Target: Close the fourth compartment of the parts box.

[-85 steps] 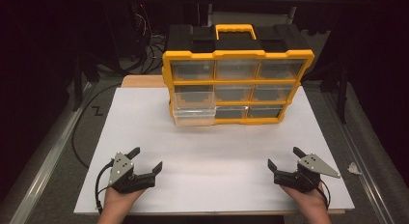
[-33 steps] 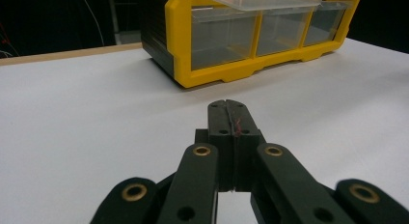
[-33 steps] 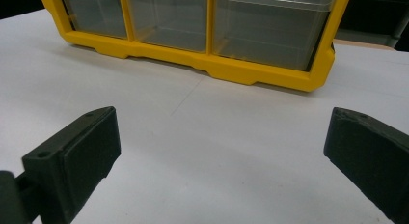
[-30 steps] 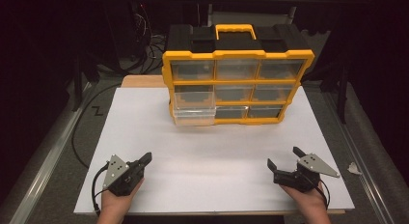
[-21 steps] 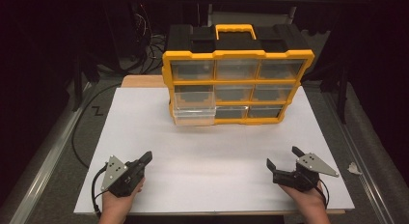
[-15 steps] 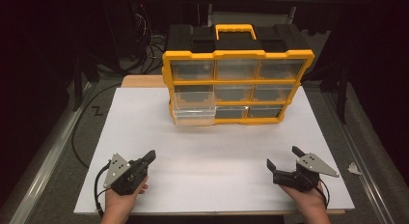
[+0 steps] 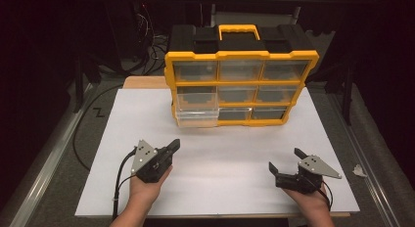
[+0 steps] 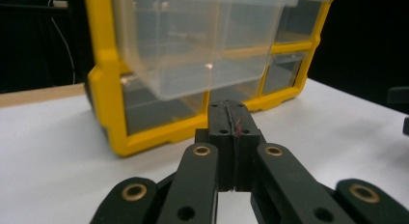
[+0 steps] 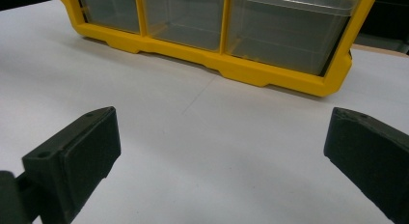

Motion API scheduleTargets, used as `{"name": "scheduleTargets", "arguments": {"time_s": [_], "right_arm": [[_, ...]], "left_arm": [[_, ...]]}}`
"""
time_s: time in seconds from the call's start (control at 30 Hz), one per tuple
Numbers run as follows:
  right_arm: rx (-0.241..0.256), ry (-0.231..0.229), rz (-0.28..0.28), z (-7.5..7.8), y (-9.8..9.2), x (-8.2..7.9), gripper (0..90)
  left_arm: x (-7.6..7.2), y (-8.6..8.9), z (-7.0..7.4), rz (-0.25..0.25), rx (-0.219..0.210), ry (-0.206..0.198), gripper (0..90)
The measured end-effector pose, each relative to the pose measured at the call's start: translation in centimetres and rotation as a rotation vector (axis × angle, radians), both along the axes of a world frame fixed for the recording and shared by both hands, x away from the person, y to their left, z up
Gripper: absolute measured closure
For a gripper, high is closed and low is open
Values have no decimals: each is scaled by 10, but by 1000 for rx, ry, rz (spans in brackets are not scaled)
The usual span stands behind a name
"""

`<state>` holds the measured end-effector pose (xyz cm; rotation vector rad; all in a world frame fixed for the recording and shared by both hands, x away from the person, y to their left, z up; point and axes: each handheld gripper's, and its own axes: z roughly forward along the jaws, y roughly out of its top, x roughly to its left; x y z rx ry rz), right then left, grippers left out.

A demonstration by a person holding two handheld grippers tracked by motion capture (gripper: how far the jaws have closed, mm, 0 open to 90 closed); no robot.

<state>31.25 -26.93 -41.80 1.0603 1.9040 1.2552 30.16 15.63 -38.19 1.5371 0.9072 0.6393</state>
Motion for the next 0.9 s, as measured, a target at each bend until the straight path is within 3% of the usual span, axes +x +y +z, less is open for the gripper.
{"name": "scheduleTargets", "arguments": {"time_s": [0.33, 0.9], "right_arm": [[0, -8, 8, 1, 0, 0, 8], [4, -2, 14, 0, 3, 3, 8]], "left_arm": [[19, -26, 14, -10, 15, -16, 897], [37, -45, 24, -1, 35, -25, 897]]}}
